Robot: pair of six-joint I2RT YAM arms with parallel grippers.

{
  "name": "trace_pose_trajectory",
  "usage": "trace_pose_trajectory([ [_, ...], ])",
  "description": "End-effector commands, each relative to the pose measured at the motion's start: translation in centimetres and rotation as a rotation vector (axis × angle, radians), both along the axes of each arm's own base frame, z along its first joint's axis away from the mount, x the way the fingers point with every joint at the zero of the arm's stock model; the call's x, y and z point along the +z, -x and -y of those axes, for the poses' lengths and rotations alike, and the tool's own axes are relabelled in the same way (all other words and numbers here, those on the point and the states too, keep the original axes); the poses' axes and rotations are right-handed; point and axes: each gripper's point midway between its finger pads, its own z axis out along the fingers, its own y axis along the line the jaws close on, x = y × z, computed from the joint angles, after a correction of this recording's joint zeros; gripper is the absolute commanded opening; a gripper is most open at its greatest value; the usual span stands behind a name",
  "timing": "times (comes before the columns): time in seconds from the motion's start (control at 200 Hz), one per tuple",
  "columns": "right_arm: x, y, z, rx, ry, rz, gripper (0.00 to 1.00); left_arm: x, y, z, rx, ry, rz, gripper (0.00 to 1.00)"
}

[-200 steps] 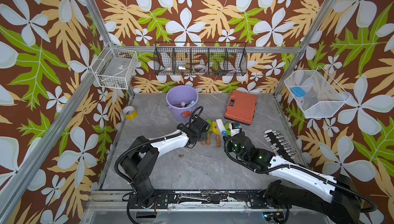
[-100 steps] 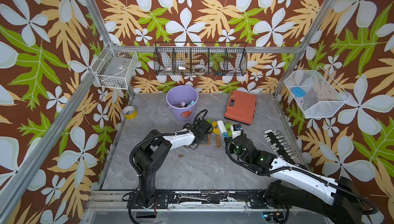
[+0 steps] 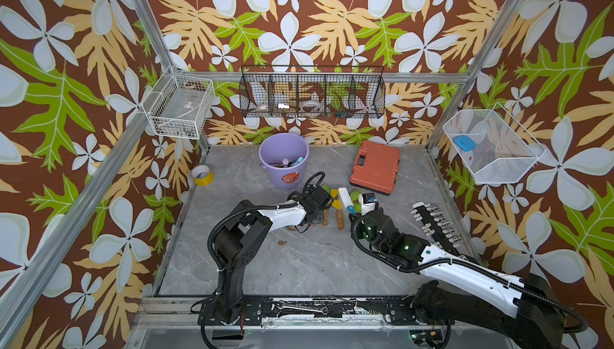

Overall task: Brush the soil off the hand trowel and place it into the bucket
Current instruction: Pick up the hand trowel from the center of the board, then brush off the soil from the hand trowel.

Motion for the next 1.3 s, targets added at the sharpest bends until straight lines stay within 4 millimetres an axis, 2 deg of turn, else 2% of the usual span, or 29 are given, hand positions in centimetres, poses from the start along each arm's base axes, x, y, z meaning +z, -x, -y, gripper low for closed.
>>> trace_pose_trajectory([
  [0.0, 1.0, -0.4, -0.4, -0.004, -0.033, 0.03, 0.0, -0.1, 0.1, -0.5, -0.002, -0.031, 0.003, 0.32],
  [0.065, 1.1, -0.4, -0.4, -0.003, -0.033, 0.032, 0.0, 0.1, 0.1, -0.6, -0.004, -0.033, 0.007, 0.25],
  [0.175, 1.3, -0.6, -0.5, 0.0, -0.029, 0.038, 0.0, 1.0, -0.1, -0.7, -0.013, -0.042, 0.024, 0.0],
  [0.26, 1.8, -0.7, -0.6, 0.009, -0.021, 0.042, 0.0, 2.4, -0.2, -0.8, -0.026, -0.059, 0.034, 0.0],
  [0.37, 2.5, -1.0, -0.4, 0.032, -0.015, 0.035, 0.0, 4.6, 0.6, -1.4, -0.059, -0.072, 0.031, 0.0],
  [0.48, 3.0, -1.2, -0.2, 0.064, -0.006, -0.011, 0.0, 6.5, 3.0, -2.6, -0.103, -0.067, -0.011, 0.0],
  [0.586, 3.4, -1.2, -0.6, 0.103, 0.022, -0.043, 0.0, 7.7, 5.6, -4.9, -0.108, -0.105, -0.056, 0.0],
  [0.746, 3.4, -0.1, -3.8, 0.265, 0.003, -0.153, 0.0, 8.7, 9.7, -7.2, -0.127, -0.08, -0.131, 0.0],
  [0.911, 2.9, 1.6, -6.7, 0.396, 0.033, -0.217, 0.0, 8.8, 13.9, -7.0, -0.137, 0.137, -0.169, 0.0],
  [0.996, 3.1, 2.9, -8.6, 0.487, 0.041, -0.199, 0.0, 8.2, 15.5, -7.4, -0.167, 0.142, -0.223, 0.0],
  [1.081, 2.9, 4.1, -10.6, 0.584, 0.033, -0.221, 0.0, 7.9, 16.2, -7.9, -0.195, 0.122, -0.231, 0.0],
  [1.296, 2.2, 7.2, -13.7, 0.762, 0.072, -0.261, 0.0, 8.2, 15.8, -9.0, -0.191, 0.084, -0.182, 0.0],
])
